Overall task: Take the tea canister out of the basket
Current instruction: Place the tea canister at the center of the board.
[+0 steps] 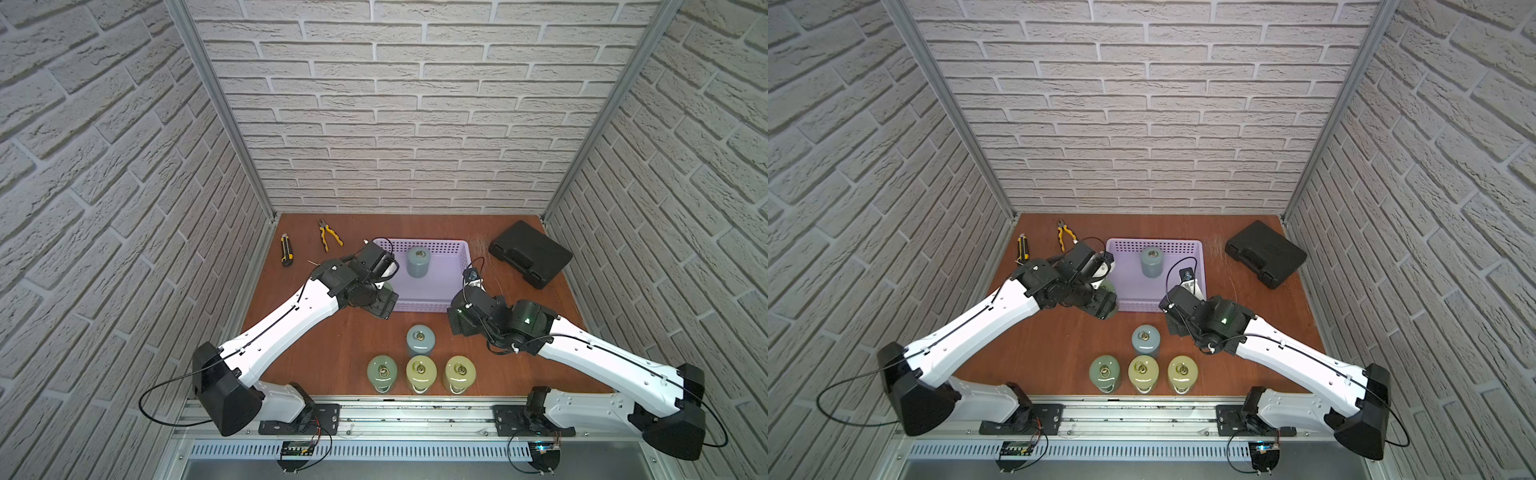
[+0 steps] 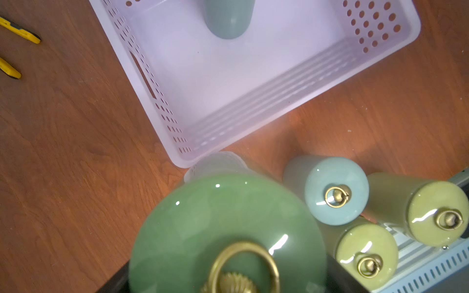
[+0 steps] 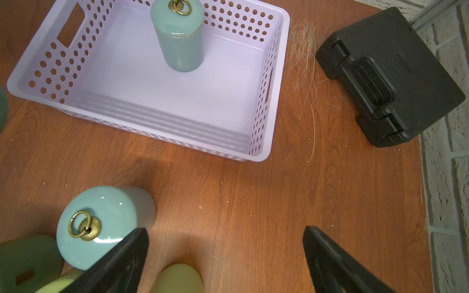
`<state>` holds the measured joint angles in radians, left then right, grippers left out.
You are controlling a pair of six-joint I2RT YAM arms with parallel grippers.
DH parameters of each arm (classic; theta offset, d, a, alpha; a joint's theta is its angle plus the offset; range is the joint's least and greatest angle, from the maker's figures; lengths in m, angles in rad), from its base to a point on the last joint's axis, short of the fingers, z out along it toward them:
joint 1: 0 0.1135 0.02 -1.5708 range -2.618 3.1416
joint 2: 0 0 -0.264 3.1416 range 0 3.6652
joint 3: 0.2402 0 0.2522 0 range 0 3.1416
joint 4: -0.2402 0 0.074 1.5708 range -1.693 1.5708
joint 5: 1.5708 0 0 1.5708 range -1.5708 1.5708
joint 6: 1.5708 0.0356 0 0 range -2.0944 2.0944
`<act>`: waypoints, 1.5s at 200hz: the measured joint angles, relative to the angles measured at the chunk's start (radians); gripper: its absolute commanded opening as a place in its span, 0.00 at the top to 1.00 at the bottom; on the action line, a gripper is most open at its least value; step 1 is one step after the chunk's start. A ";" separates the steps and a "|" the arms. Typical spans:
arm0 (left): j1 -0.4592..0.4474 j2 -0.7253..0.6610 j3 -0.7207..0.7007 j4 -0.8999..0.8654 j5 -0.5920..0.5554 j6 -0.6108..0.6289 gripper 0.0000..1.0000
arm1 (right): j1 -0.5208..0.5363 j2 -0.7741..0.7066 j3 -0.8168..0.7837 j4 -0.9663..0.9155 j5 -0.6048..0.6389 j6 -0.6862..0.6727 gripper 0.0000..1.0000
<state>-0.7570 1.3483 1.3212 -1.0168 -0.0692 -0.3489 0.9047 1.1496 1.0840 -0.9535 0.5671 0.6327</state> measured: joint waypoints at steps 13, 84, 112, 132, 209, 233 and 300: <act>-0.013 -0.018 -0.028 0.003 -0.003 -0.011 0.52 | 0.000 0.003 0.001 0.000 -0.001 0.003 0.00; -0.063 -0.074 -0.146 0.049 -0.032 -0.050 0.52 | -0.006 0.008 0.009 0.000 -0.008 0.019 0.00; -0.085 -0.078 -0.184 0.068 -0.042 -0.063 0.52 | -0.006 0.008 0.010 0.000 -0.008 0.019 0.00; -0.098 -0.079 -0.208 0.085 -0.046 -0.072 0.53 | -0.006 0.009 0.011 0.000 -0.008 0.019 0.00; -0.123 -0.083 -0.306 0.163 -0.063 -0.101 0.53 | -0.008 0.007 0.011 -0.002 -0.007 0.032 0.00; -0.129 -0.084 -0.327 0.186 -0.064 -0.106 0.53 | -0.008 0.003 0.011 -0.004 -0.006 0.038 0.00; -0.134 -0.081 -0.363 0.237 -0.064 -0.117 0.54 | -0.008 -0.002 0.011 -0.009 -0.006 0.045 0.00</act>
<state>-0.8913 1.2675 0.9581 -0.7795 -0.1329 -0.4664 0.8963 1.1473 1.0946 -0.9627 0.5606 0.6773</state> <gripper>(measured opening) 0.863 0.997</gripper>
